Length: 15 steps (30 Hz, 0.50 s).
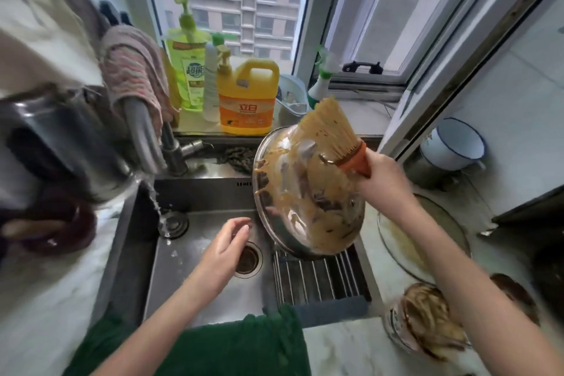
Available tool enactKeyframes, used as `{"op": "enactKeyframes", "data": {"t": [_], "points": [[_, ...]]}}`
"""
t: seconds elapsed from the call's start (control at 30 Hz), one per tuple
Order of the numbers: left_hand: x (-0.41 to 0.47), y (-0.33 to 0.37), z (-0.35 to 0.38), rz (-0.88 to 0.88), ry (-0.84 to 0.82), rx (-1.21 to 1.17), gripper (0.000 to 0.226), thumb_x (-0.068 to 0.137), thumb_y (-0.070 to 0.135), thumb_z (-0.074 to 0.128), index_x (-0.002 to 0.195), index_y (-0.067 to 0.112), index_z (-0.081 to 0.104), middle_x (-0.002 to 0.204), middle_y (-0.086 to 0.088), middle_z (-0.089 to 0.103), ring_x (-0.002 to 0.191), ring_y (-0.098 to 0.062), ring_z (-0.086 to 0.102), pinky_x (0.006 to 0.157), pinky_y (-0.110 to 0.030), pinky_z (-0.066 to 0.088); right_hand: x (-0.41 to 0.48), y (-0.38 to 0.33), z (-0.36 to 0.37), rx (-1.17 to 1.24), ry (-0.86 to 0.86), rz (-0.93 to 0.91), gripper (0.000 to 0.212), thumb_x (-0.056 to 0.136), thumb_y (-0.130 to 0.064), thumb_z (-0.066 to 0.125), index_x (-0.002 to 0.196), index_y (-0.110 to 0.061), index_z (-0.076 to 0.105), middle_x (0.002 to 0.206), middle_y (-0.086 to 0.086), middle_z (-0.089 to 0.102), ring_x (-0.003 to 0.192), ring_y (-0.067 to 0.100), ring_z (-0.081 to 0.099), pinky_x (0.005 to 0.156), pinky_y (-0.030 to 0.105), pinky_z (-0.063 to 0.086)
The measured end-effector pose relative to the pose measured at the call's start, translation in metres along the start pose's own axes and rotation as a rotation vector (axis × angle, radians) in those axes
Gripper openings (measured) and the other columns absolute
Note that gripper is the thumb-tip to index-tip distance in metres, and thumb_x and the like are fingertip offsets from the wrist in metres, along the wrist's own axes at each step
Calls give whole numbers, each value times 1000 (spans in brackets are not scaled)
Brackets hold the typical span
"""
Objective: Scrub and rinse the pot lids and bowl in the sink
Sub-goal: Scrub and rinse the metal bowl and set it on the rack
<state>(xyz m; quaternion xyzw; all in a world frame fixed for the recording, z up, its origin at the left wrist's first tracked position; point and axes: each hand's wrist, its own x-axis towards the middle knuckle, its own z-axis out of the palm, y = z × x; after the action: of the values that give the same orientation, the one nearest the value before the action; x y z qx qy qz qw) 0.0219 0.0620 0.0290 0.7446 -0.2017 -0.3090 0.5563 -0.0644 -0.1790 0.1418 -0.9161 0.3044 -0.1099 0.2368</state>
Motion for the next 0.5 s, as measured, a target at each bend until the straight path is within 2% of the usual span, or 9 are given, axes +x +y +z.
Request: {"op": "enactKeyframes", "data": {"t": [0.1, 0.17, 0.23, 0.3, 0.37, 0.4, 0.43, 0.5], "points": [[-13, 6, -31, -12, 134, -182, 35, 97, 46, 34, 109, 26, 60, 106, 8, 68, 102, -6, 62, 89, -23, 47, -4, -32, 29, 259, -53, -9, 11, 85, -24, 67, 81, -32, 60, 74, -14, 62, 73, 8, 59, 59, 25, 41], [-17, 15, -39, -30, 195, -235, 37, 101, 37, 30, 111, 17, 60, 107, 2, 66, 98, -8, 62, 80, -14, 49, -6, -38, 48, 329, -47, 8, 14, 85, -23, 68, 77, -31, 59, 71, -13, 63, 69, 7, 59, 58, 25, 42], [-19, 10, -60, -71, 313, -263, 36, 102, 34, 31, 114, 17, 59, 109, 5, 64, 100, -3, 59, 73, -9, 47, -6, -57, 78, 423, -92, 20, 7, 86, -20, 66, 82, -24, 63, 72, -9, 66, 69, 4, 60, 61, 25, 46], [-21, -5, -80, -130, 407, -290, 50, 95, 54, 36, 126, 20, 56, 122, 5, 61, 113, -6, 55, 89, -18, 46, -10, -69, 109, 531, -140, 59, 3, 87, -17, 65, 87, -21, 65, 77, -6, 69, 75, 5, 63, 67, 25, 49], [-25, -19, -95, -191, 435, -339, 79, 76, 81, 40, 133, 27, 50, 133, 5, 56, 123, -13, 51, 105, -39, 40, -17, -76, 140, 583, -154, 104, 8, 87, -14, 64, 89, -21, 65, 80, -5, 70, 79, 8, 65, 69, 26, 51], [-26, -28, -101, -219, 441, -348, 80, 73, 83, 40, 131, 29, 50, 133, 5, 56, 123, -13, 51, 106, -43, 39, -20, -78, 157, 612, -163, 135, 9, 87, -12, 64, 88, -21, 65, 80, -5, 70, 80, 10, 65, 70, 27, 52], [-25, -32, -102, -231, 433, -335, 67, 81, 76, 40, 126, 28, 52, 128, 4, 58, 120, -13, 52, 105, -43, 40, -23, -79, 169, 649, -167, 163, 11, 87, -10, 64, 88, -20, 66, 81, -4, 70, 81, 11, 65, 71, 28, 52], [-19, -37, -104, -241, 468, -301, 34, 98, 49, 36, 112, 24, 54, 112, 1, 61, 107, -12, 57, 93, -36, 46, -29, -83, 194, 687, -177, 192, 12, 87, -9, 63, 92, -19, 67, 84, -3, 70, 81, 12, 65, 70, 27, 50]]}}
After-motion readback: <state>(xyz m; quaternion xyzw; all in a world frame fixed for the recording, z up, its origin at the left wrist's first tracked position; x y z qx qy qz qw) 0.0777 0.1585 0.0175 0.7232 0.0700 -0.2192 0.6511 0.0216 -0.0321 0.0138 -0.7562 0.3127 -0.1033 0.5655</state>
